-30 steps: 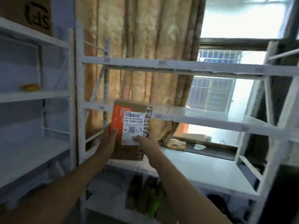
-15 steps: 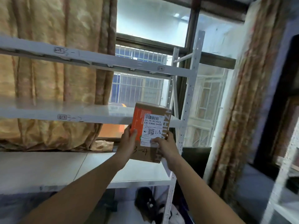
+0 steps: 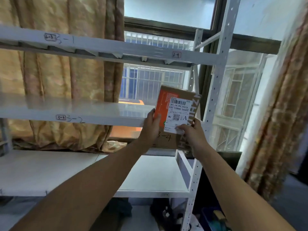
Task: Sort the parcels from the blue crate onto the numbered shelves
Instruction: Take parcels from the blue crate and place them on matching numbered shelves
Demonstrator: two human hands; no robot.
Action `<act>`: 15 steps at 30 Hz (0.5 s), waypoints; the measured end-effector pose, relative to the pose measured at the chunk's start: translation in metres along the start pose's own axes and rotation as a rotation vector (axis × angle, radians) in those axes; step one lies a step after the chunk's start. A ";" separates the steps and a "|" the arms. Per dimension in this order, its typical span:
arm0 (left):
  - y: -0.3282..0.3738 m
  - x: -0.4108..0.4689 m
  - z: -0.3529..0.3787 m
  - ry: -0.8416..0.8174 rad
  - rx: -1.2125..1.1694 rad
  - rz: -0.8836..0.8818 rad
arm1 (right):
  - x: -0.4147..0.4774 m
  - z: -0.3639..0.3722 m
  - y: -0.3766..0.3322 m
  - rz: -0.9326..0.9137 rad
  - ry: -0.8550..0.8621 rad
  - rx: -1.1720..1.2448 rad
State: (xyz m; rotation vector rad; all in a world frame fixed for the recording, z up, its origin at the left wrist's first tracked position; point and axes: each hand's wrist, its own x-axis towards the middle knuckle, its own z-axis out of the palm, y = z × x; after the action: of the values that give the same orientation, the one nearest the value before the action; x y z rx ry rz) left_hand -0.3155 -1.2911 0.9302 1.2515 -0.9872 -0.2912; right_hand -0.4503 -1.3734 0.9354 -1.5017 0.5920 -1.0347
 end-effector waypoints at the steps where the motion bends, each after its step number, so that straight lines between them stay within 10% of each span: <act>1: -0.001 0.011 -0.002 0.000 0.018 0.001 | 0.011 0.004 -0.001 -0.014 -0.003 0.001; 15: -0.020 0.190 0.015 0.105 0.109 -0.047 | 0.188 0.030 -0.016 -0.065 -0.017 -0.004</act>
State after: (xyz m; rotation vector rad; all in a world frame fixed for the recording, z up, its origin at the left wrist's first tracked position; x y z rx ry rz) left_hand -0.2107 -1.4356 1.0005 1.3767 -0.8936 -0.2083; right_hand -0.3369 -1.5110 1.0046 -1.5404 0.5363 -1.0699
